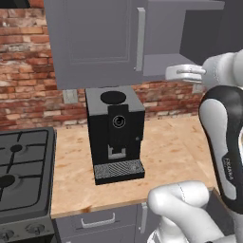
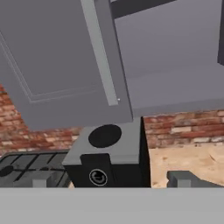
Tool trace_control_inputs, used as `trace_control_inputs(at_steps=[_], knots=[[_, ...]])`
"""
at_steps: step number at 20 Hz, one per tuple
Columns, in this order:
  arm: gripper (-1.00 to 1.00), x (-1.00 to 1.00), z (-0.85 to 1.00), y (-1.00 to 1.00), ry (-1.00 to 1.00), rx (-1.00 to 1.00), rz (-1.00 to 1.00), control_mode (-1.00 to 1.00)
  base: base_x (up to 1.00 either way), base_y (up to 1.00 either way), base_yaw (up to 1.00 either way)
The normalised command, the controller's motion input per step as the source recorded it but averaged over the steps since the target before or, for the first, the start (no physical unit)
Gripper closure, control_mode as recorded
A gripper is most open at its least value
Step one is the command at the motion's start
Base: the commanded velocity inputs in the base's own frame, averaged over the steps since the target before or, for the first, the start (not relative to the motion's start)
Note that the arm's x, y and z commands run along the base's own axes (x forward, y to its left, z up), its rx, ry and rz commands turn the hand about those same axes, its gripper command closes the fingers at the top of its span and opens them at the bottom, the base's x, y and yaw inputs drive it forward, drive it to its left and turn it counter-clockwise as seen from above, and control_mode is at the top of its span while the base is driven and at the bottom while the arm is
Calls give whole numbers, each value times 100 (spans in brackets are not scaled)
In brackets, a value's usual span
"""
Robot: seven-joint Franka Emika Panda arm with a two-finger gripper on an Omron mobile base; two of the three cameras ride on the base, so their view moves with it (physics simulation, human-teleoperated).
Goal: Open the cabinet. Pick the spray and place it next to the sink. Then close the cabinet.
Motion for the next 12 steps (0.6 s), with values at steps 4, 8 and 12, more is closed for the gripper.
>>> trace_control_inputs(at_steps=[4,8,12], knots=[[-100,-81,0,-9,-15,0,0,-100,0,0,0],[-100,-77,0,-2,-24,0,0,-100,0,0,0],[-100,-68,0,0,-24,0,0,-100,0,0,0]])
